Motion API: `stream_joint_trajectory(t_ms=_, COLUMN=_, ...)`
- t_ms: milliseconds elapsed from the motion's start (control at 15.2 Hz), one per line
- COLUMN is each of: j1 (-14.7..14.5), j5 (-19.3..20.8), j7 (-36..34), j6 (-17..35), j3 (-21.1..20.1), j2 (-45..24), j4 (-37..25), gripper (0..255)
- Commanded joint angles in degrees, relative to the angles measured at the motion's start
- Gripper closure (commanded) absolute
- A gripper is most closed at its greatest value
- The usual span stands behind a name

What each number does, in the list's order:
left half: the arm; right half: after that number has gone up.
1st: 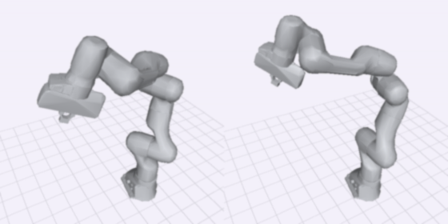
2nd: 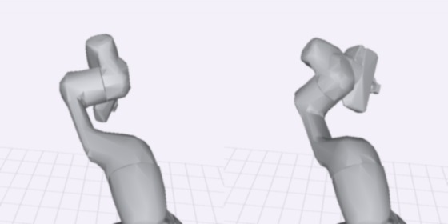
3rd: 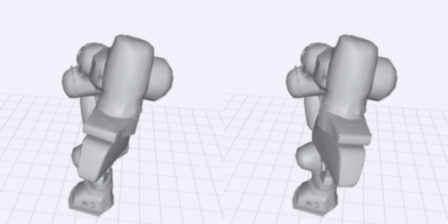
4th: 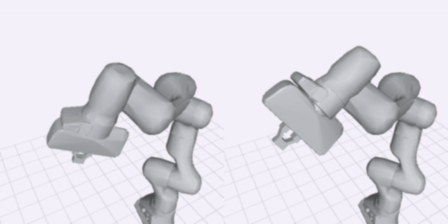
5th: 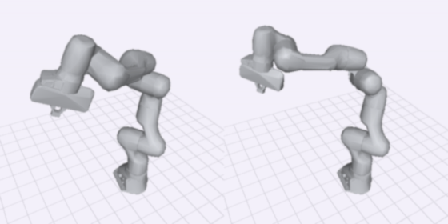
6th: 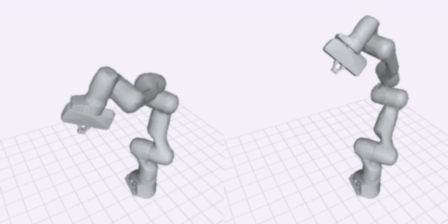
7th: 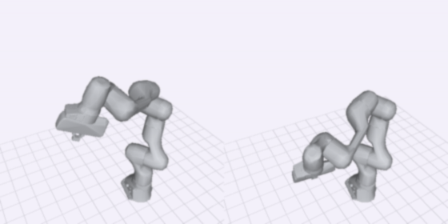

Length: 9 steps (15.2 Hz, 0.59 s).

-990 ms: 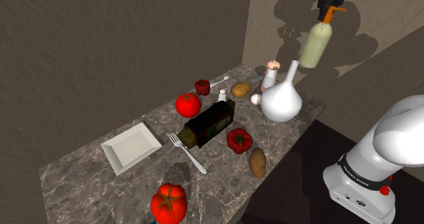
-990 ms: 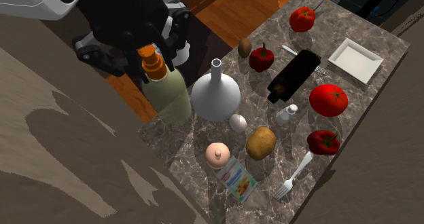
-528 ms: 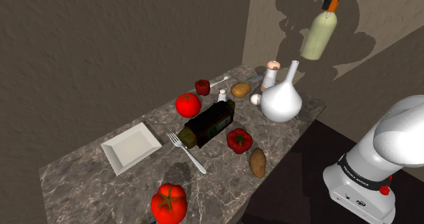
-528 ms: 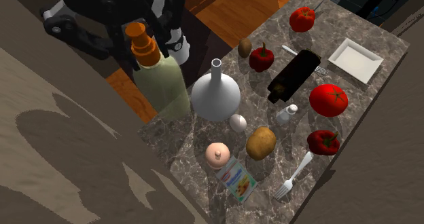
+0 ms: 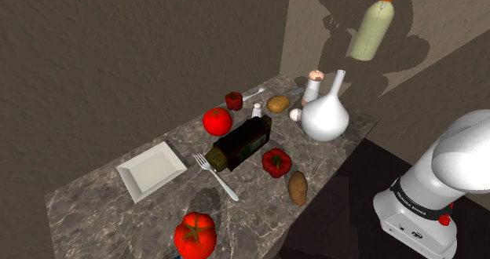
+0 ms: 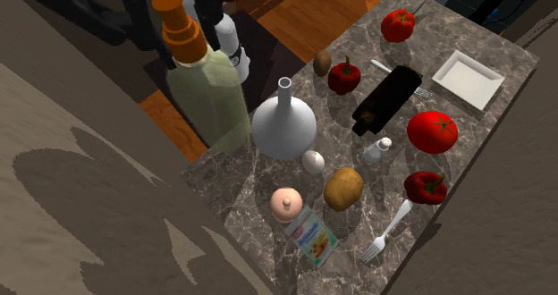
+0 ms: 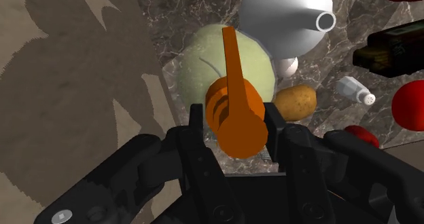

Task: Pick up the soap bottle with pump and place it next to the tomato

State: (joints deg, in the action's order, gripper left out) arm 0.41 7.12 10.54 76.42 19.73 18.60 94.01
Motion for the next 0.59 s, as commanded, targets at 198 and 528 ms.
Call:
stream_joint_trajectory(t_ms=198, j1=-1.75, j5=-0.89, j7=-7.08, j6=1.41, j3=-4.91, j2=2.85, j4=4.75, gripper=255)
stream_joint_trajectory(t_ms=528, j1=-3.72, j5=-2.59, j7=-14.52, j6=3.36, j3=-10.09, j2=4.48, j4=8.81, gripper=255)
